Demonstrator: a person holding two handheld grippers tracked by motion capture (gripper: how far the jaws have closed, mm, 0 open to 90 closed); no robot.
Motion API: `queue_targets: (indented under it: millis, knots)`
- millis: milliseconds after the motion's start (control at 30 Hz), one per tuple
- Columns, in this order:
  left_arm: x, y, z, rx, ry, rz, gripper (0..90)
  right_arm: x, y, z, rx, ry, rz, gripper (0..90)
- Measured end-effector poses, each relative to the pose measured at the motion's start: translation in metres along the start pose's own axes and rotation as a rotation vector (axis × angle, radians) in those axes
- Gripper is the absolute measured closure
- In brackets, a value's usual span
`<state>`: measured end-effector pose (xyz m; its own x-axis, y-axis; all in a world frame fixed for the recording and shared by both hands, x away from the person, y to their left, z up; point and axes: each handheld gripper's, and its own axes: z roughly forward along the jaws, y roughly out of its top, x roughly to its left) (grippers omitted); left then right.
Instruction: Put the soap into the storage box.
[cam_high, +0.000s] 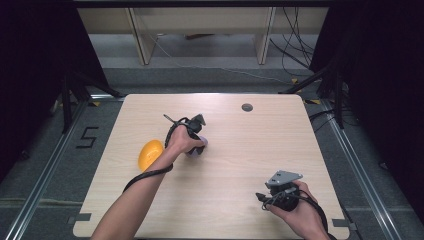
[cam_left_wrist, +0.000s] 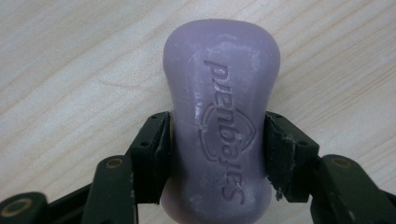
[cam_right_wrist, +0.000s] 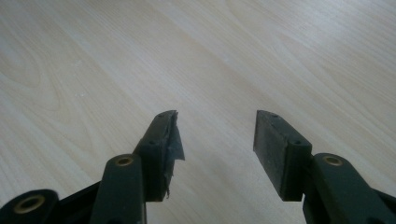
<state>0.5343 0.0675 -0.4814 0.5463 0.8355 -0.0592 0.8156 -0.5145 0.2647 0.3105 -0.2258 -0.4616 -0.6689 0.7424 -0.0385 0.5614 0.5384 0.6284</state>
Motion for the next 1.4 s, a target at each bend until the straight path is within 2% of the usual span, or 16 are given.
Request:
queue_targets:
  millis: [333, 367, 567, 700, 1233, 1333, 1400]
  knots:
    - [0.000, 0.003, 0.000, 0.019, 0.006, 0.009, 45.5, 0.000, 0.000, 0.000, 0.000, -0.002, -0.003, 50.0]
    - [0.000, 0.003, 0.000, 0.019, 0.006, 0.009, 45.6, -0.001, 0.000, 0.000, -0.001, -0.003, -0.017, 50.0]
    - [-0.002, 0.001, 0.001, 0.007, 0.007, -0.024, 46.8, -0.001, 0.000, 0.000, -0.003, -0.004, -0.020, 49.8]
    - [0.000, 0.000, 0.000, -0.010, 0.005, -0.019, 47.7, -0.001, 0.000, -0.001, -0.004, -0.001, -0.022, 49.8]
    - [-0.002, -0.004, -0.002, -0.018, -0.005, -0.023, 48.6, -0.001, 0.000, 0.000, -0.003, -0.005, -0.018, 49.7]
    - [-0.003, -0.007, -0.002, -0.039, -0.012, -0.032, 48.7, -0.001, 0.000, 0.000, -0.004, -0.008, -0.019, 49.7]
    - [-0.004, -0.008, -0.004, -0.020, -0.019, -0.041, 48.7, -0.001, 0.000, 0.000, -0.004, -0.009, -0.020, 49.8]
